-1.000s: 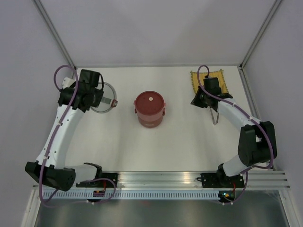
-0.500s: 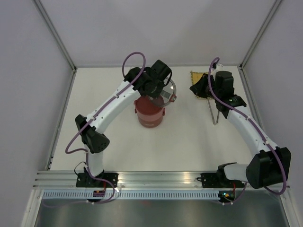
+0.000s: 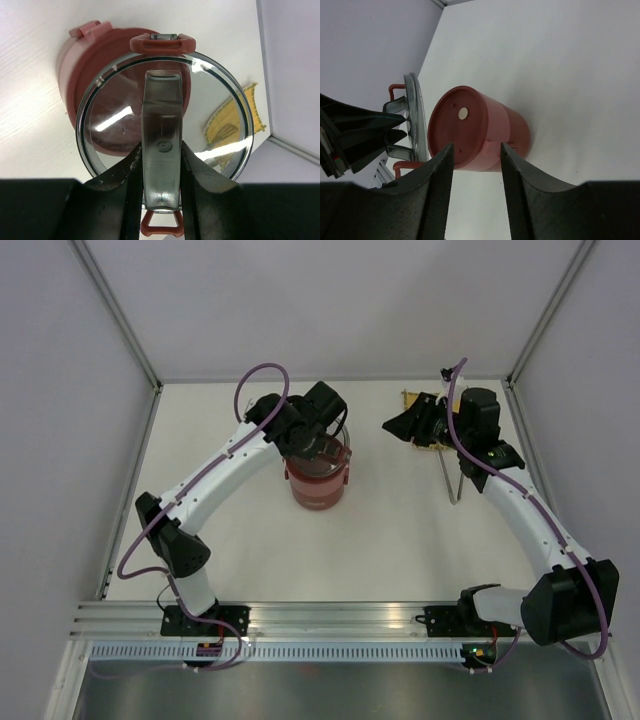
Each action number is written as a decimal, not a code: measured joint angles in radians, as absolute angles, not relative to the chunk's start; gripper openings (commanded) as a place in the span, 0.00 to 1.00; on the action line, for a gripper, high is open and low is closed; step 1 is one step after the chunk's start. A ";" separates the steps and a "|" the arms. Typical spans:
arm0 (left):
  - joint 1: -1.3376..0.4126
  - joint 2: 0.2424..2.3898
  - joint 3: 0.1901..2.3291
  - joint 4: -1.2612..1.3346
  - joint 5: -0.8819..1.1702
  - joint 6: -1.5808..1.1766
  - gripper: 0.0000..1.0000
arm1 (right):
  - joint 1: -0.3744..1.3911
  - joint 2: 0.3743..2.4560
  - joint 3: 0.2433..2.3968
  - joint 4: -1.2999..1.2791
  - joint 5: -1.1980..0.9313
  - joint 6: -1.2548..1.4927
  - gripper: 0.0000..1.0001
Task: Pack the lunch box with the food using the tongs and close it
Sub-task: Close the box lid on the packing box.
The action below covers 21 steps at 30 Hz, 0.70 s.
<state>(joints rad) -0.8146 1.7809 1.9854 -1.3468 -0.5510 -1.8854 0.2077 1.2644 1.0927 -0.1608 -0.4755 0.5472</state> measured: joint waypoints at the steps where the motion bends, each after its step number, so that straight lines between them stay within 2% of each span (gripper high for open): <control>1: -0.815 1.769 1.971 -1.351 -0.555 -1.891 0.02 | 0.208 1.264 1.096 -0.154 -0.502 0.561 0.53; 5: -0.815 1.741 1.932 -1.356 -0.575 -1.915 0.02 | 0.227 1.263 1.133 -0.159 -0.538 0.600 0.65; 13: -0.815 1.772 1.915 -1.356 -0.594 -1.940 0.02 | 0.373 1.256 1.186 -0.219 -0.445 0.598 0.64; 21: -0.813 1.827 1.916 -1.331 -0.599 -1.945 0.02 | 0.385 1.305 1.174 -0.250 -0.395 0.595 0.64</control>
<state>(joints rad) -0.8135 1.8271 1.9160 -1.3312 -0.5995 -1.9453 0.3847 1.3052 1.1740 -0.2497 -0.3946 0.5945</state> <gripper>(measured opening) 0.355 0.638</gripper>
